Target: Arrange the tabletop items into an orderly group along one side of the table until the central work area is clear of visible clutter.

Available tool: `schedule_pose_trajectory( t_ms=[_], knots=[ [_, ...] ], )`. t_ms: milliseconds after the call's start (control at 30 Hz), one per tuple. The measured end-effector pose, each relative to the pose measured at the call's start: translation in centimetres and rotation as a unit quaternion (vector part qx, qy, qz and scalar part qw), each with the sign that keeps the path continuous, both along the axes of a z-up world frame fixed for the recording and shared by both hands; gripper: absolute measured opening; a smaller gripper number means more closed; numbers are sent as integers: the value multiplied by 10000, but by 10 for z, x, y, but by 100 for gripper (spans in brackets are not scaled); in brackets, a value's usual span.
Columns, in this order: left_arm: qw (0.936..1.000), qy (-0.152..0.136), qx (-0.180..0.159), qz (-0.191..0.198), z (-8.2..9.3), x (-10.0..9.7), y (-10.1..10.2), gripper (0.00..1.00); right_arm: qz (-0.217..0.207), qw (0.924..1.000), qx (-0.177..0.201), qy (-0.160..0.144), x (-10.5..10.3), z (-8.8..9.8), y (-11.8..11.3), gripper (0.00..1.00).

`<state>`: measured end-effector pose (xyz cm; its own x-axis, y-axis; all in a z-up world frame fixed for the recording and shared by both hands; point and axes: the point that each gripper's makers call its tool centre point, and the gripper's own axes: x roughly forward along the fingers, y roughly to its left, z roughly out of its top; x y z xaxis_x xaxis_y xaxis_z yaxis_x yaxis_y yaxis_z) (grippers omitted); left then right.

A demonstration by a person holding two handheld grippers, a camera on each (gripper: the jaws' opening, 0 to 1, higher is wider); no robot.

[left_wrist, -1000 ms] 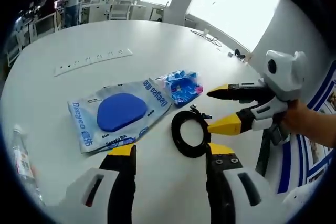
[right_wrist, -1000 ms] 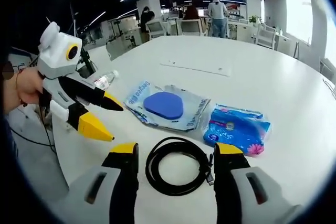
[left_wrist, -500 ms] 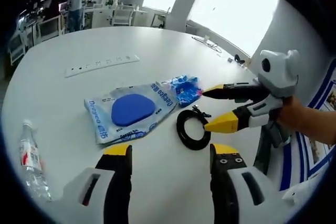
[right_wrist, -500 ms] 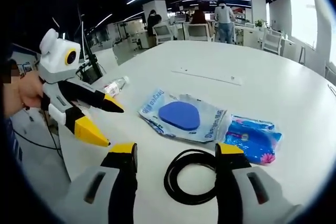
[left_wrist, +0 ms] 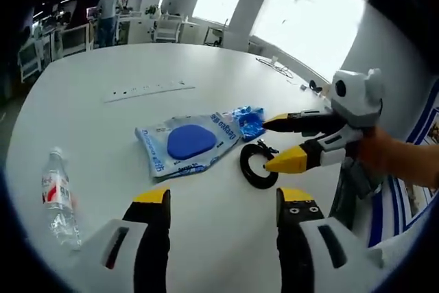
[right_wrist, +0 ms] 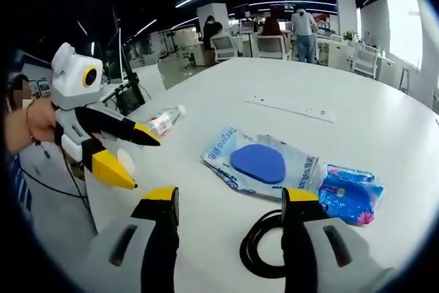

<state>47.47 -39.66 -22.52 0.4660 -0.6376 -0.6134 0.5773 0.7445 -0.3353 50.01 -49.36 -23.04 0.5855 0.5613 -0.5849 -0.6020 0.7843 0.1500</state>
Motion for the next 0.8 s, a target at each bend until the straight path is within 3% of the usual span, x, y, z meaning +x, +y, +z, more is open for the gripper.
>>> schedule_pose_trajectory(
  t_ms=[800],
  knots=[
    [9986, -221, -36, 488, 21, -12, 72, 63, 429, 9989, 98, -162, 8, 24, 61, 58]
  ],
)
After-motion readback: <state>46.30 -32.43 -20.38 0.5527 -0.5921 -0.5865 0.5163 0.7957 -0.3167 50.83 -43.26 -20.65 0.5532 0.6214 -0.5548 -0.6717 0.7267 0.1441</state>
